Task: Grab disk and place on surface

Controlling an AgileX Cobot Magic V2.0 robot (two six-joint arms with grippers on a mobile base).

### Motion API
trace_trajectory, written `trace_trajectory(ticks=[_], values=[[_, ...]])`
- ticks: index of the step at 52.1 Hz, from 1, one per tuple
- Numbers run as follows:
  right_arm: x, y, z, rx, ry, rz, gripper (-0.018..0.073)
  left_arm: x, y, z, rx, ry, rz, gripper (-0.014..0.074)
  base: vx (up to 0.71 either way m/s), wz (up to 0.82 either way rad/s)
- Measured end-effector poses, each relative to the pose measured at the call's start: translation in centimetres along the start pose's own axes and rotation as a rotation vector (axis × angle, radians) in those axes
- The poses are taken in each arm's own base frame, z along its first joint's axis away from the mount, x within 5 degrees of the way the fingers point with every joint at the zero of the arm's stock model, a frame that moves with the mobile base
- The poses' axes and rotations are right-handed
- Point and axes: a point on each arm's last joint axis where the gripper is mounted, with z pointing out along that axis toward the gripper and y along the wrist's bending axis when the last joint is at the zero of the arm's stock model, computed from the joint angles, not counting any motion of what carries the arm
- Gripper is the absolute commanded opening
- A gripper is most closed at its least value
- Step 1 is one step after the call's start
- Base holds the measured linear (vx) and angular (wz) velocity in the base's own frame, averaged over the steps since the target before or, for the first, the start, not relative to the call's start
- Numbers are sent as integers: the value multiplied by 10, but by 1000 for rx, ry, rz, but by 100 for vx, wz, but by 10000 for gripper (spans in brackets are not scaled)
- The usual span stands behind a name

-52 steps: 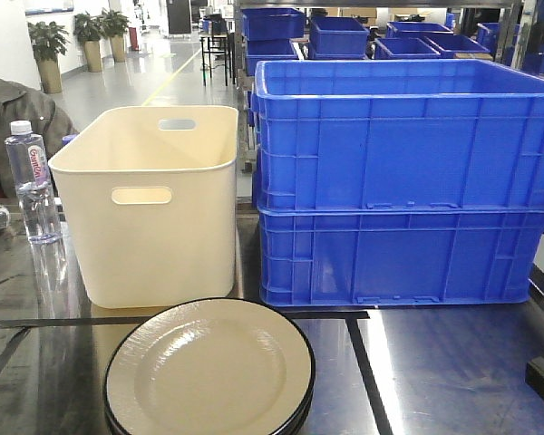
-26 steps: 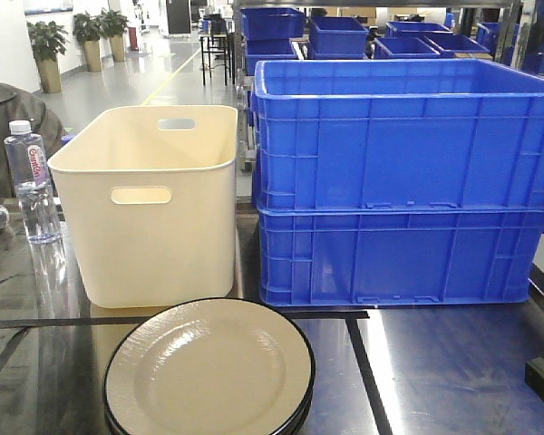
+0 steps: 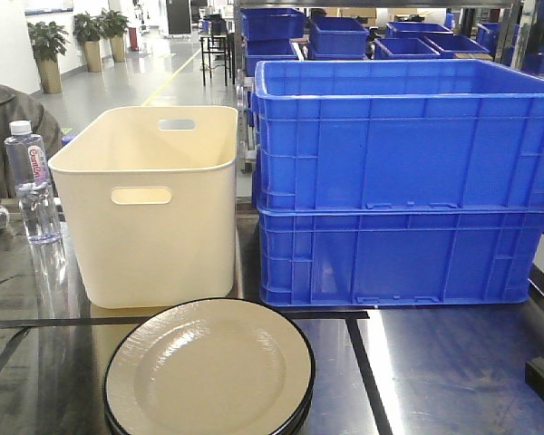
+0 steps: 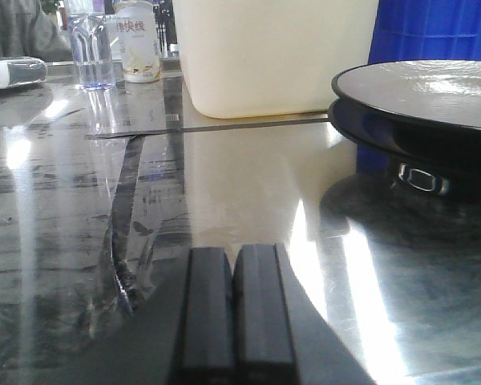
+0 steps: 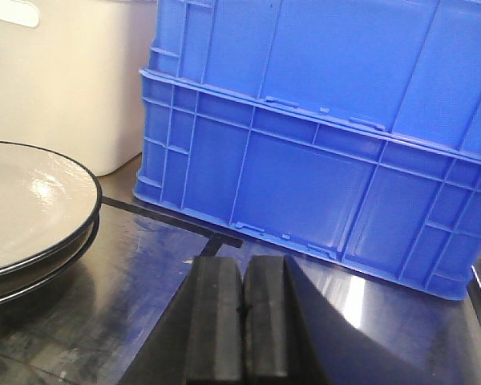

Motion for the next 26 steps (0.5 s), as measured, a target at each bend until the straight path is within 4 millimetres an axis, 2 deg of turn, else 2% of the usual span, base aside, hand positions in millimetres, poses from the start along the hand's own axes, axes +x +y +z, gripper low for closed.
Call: trace_trajectory(ticks=[26], values=[[0, 1, 0, -12, -4, 17, -11, 0, 0, 0, 0, 0, 0, -8, 0, 0]])
